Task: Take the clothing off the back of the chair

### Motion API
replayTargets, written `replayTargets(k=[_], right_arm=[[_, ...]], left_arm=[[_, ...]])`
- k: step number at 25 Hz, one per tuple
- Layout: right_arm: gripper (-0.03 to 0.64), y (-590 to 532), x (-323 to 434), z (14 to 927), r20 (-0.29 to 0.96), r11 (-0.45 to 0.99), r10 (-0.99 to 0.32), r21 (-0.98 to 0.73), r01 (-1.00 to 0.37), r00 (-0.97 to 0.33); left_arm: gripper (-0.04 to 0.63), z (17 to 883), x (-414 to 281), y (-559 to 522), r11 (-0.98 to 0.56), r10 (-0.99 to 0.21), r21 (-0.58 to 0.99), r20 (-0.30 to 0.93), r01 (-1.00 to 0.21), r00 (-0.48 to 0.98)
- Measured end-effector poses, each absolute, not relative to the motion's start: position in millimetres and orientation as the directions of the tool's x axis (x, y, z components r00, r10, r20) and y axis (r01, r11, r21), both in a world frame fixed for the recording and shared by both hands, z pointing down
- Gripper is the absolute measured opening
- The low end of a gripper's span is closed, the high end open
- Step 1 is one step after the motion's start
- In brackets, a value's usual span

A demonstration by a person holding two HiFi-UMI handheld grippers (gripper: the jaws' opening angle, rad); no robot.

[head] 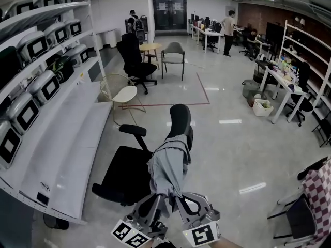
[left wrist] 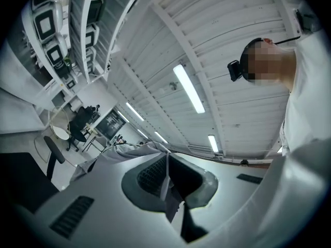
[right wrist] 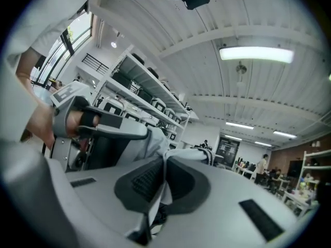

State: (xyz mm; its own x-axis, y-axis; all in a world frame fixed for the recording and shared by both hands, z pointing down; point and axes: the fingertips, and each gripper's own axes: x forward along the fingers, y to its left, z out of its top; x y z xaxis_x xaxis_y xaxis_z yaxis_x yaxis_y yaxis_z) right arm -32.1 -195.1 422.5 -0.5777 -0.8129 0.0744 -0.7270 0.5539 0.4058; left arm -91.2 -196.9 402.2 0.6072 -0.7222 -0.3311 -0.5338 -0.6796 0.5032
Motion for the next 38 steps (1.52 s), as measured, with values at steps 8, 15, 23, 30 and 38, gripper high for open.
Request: replayTargets(k=[8,15,23,30,38], right_arm=[[0.02,-140,-3,421,0.036,0.614,-0.76,0.368,-0.698,-0.649],[0.02,-88,9,426,0.037,0.668,-0.717,0.323,-0.67,-0.696],[0.02,-37,30,452,0.076,0.703,-0.698,0.257,-0.663,-0.712],[0.02,-17,38,459,0.1,0.7,-0.707,0.232,-0.675,-0.7],[0.02,-3,29,444,0.081,0.648,-0.753,0.259,-0.716,-0.653]], left_arm=[[0.018,397,-66,-140,-0.643,-0.762,0.501,-0.339,-0.579,0.553],[0.018,402,-47,-90,-0.621,-0.778,0.537,-0.337,-0.571,0.53],[0.018,431,-35,-40,-0.576,-0.806,0.572,-0.275,-0.584,0.525],[0.018,431,-27,-16,-0.57,-0.802,0.592,-0.25,-0.57,0.542],[0.018,415,-32,-6,-0.637,-0.746,0.58,-0.297,-0.508,0.597]])
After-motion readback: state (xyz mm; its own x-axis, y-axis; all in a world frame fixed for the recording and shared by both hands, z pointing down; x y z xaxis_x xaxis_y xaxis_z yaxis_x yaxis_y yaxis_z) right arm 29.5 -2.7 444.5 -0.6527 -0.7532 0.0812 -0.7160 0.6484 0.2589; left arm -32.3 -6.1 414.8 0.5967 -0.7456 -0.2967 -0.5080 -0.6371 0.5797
